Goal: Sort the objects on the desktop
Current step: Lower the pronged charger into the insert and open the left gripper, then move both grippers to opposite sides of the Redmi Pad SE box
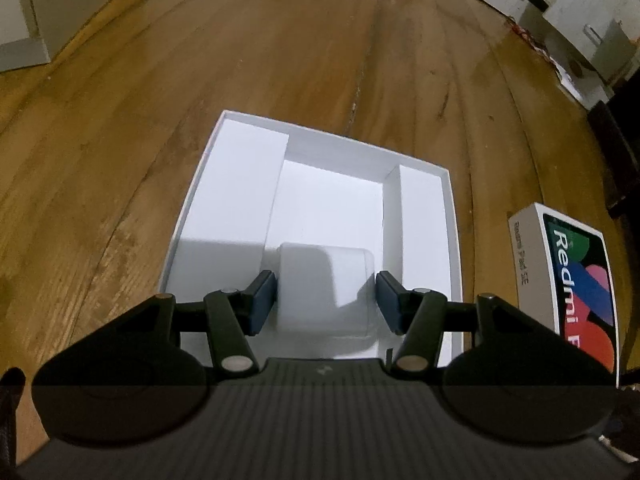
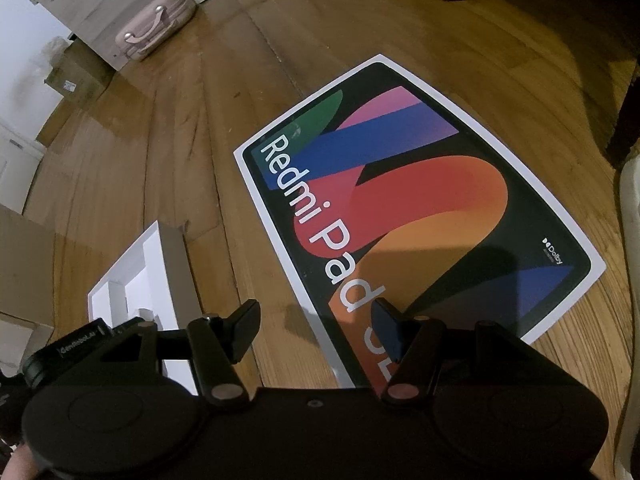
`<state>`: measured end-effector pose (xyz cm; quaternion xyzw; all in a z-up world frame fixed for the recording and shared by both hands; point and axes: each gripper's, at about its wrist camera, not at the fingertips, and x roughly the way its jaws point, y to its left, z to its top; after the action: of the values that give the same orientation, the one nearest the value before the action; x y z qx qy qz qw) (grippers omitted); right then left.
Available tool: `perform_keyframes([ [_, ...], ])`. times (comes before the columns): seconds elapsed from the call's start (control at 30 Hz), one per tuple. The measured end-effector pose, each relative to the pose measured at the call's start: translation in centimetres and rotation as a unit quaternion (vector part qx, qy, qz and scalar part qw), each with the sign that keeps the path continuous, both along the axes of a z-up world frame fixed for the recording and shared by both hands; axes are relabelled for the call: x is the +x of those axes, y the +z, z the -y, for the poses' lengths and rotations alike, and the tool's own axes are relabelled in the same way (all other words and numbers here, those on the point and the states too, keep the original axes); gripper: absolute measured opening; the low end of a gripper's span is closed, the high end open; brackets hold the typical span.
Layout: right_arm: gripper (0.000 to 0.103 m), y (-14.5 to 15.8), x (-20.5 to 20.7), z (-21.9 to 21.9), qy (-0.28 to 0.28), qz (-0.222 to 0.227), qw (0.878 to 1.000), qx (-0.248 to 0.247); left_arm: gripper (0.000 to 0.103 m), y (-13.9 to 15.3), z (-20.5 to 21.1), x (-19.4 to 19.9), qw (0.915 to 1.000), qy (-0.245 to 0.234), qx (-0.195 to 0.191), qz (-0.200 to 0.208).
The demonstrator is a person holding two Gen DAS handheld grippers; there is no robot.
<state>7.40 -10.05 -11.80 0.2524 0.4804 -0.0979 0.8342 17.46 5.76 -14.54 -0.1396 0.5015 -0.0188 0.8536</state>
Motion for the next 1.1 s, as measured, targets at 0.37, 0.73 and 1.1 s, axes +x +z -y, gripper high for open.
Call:
perform_keyframes([
  [0.37, 0.067, 3.2, -0.5, 0.7, 0.006, 0.019, 1.000, 0.010, 0.085, 7.0, 3.8, -2.1, 0.9986, -0.019, -0.035, 0.035],
  [0.73, 0.082, 10.8, 5.4, -4.1, 0.185, 0.005, 0.965, -0.187, 0.085, 7.3, 8.0, -5.3, 0.9972, -0.066, -0.033, 0.009],
  [1.1, 0.086, 8.0, 6.5, 2.1, 0.367, -0.058, 0.898, -0.238, 0.090, 3.4, 11.0, -5.3, 0.9941, -0.065, -0.085, -0.017],
])
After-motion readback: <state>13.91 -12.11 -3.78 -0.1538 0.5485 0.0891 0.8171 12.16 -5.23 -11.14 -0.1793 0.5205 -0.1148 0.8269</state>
